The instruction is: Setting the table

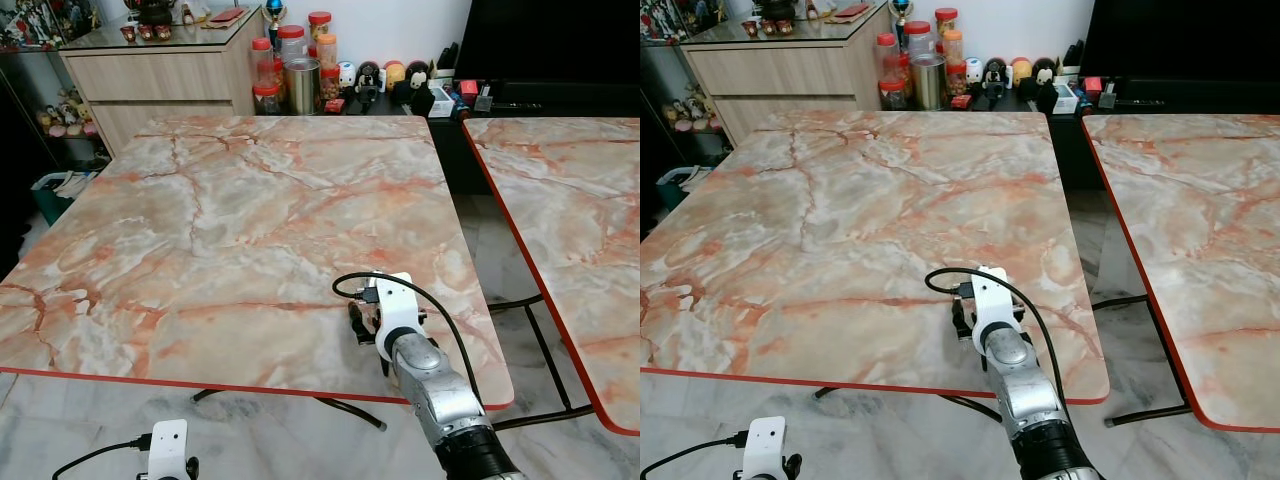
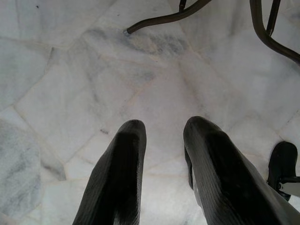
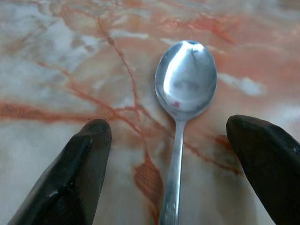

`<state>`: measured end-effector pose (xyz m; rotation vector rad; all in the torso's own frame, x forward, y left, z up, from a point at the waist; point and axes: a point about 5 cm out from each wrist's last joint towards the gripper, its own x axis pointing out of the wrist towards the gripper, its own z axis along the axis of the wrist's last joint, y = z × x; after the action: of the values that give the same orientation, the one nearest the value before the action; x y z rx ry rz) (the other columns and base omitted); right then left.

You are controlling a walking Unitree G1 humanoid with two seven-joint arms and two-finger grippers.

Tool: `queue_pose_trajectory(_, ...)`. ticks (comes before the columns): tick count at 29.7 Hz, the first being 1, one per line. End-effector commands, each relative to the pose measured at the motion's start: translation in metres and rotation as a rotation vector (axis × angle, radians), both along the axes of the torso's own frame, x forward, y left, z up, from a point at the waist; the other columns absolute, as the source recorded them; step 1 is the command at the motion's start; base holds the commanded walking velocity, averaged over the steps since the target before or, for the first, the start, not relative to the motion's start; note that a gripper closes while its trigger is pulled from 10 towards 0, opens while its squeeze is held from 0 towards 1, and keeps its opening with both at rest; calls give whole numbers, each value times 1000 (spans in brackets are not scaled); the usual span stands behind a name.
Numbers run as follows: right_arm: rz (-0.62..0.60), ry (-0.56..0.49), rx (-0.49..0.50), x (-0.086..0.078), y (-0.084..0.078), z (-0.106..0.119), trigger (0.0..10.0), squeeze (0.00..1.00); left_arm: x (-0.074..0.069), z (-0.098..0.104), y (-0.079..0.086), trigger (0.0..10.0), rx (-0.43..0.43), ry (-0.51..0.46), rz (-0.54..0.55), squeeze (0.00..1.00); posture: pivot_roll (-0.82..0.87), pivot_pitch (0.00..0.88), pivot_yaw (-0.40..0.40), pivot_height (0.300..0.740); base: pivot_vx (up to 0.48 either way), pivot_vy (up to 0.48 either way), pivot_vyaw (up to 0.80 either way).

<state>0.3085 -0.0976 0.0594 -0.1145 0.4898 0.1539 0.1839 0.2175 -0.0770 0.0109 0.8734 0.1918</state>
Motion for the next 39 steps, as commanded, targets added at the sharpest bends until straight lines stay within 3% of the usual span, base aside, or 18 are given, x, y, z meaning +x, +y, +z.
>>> queue_pose_trajectory(1, -7, 9, 0, -1, 0, 0, 10000, 0, -4, -2, 0, 10000, -10, 23, 8, 0, -7, 0, 27, 740, 0, 0, 0)
queue_pose_trajectory(2, -6, 14, -2, -1, -1, -1, 10000, 0, -4, -3, -1, 10000, -13, 24, 8, 0, -7, 0, 27, 740, 0, 0, 0)
queue_pose_trajectory(3, -8, 17, -3, -1, -1, -1, 9020, 0, -4, -3, -1, 10000, -15, 25, 8, 0, -7, 0, 27, 740, 0, 0, 0)
queue_pose_trajectory(4, -7, 21, -3, -1, -1, -1, 0, 0, -4, -3, -1, 10000, -18, 27, 8, 0, -9, 0, 24, 740, 0, 0, 0)
queue_pose_trajectory(39, 7, 26, -13, 1, -4, -1, 0, 0, -7, -6, -11, 10000, -67, 47, -2, 0, -16, 0, 12, 740, 0, 0, 0)
